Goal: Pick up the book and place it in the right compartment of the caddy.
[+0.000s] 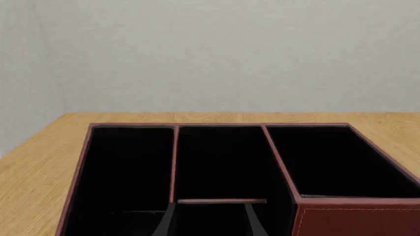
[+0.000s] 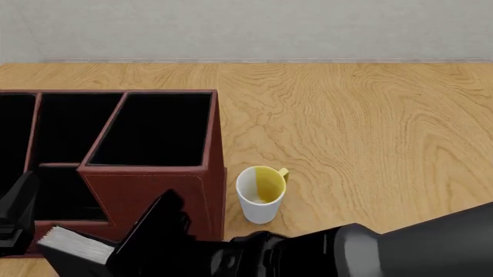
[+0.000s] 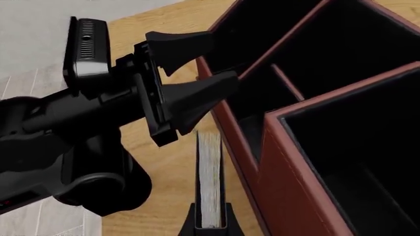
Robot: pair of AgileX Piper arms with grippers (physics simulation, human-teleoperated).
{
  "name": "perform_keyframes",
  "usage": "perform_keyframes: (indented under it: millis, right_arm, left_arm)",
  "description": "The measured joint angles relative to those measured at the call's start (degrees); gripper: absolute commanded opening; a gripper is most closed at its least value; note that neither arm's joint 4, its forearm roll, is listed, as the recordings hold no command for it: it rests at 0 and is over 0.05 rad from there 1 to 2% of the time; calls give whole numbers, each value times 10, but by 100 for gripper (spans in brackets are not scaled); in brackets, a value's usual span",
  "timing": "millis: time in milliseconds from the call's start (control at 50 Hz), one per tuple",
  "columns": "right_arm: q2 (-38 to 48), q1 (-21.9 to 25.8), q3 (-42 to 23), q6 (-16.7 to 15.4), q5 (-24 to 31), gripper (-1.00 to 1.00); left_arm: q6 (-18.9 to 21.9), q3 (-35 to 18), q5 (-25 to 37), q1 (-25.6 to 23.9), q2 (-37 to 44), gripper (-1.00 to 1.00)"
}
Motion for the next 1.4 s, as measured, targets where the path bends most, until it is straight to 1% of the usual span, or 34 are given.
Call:
perform_keyframes:
  millis: [280, 600, 940, 1400]
  right_arm:
    - [-31, -2, 37, 2, -3, -100]
    - [-51, 5, 61, 5, 1, -100]
    - [-89, 1, 79, 0, 25, -100]
    - [-165, -14, 112, -5, 70, -100]
  left_arm:
    - [0, 0, 0, 0, 0, 100]
    - [0, 0, 0, 0, 0, 100]
    - [0, 0, 0, 0, 0, 100]
    - [0, 0, 0, 0, 0, 100]
